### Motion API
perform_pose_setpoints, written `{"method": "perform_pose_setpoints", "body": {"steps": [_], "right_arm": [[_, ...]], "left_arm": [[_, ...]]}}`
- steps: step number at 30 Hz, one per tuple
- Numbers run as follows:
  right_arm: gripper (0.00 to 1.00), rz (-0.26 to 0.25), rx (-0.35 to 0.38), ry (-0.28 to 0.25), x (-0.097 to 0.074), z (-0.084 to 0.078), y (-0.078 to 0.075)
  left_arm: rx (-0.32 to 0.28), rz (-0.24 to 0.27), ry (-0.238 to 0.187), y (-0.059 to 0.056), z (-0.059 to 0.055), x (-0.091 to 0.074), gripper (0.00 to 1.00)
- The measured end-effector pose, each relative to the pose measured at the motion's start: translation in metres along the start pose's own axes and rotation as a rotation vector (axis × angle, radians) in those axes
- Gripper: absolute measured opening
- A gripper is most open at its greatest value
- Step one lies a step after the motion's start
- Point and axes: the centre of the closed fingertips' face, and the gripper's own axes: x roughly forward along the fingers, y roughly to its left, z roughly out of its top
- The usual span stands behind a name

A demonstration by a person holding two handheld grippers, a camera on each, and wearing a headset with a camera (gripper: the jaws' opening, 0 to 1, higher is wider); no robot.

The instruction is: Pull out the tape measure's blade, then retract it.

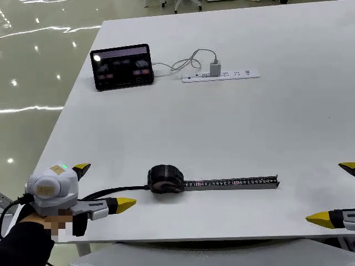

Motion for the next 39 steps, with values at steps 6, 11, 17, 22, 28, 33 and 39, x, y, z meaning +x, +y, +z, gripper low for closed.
{"method": "perform_pose_setpoints", "body": {"steps": [6, 11, 17, 22, 28, 33, 39], "right_arm": [[1.00, -0.017, 0.021, -0.009, -0.010, -0.007, 0.001], [1.00, -0.023, 0.028, -0.004, -0.014, -0.008, -0.001], [1.00, -0.026, 0.038, 0.000, -0.018, -0.008, -0.004], [1.00, -0.026, 0.039, 0.000, -0.021, -0.012, -0.003], [1.00, -0.029, 0.039, -0.009, -0.023, -0.011, -0.002], [1.00, -0.026, 0.034, -0.010, -0.023, -0.010, 0.000], [1.00, -0.023, 0.027, -0.006, -0.023, -0.009, -0.001]], "left_arm": [[-0.037, -0.001, -0.005, 0.003, 0.002, -0.007, 1.00], [-0.028, 0.013, -0.013, 0.004, 0.006, -0.005, 1.00], [-0.051, 0.007, -0.002, 0.001, -0.001, -0.004, 1.00], [-0.059, 0.001, -0.002, -0.003, -0.001, -0.004, 1.00], [-0.048, -0.003, 0.004, -0.008, 0.002, -0.002, 1.00], [-0.041, -0.008, 0.010, -0.011, 0.004, 0.000, 1.00], [-0.051, -0.013, 0.018, -0.018, 0.003, 0.004, 1.00]]}}
